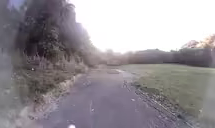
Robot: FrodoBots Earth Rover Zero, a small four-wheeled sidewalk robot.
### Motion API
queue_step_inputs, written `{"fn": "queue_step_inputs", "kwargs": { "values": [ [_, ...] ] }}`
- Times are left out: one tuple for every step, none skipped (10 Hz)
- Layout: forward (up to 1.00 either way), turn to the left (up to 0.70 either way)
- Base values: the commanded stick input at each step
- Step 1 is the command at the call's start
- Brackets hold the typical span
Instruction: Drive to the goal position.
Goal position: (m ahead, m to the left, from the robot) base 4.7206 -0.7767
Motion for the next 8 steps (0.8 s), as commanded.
{"fn": "queue_step_inputs", "kwargs": {
  "values": [
    [0.7, 0.0],
    [0.7, 0.0],
    [0.7, 0.0],
    [0.7, 0.0],
    [0.7, 0.0],
    [0.7, 0.0],
    [0.7, 0.0],
    [0.7, 0.0]
  ]
}}
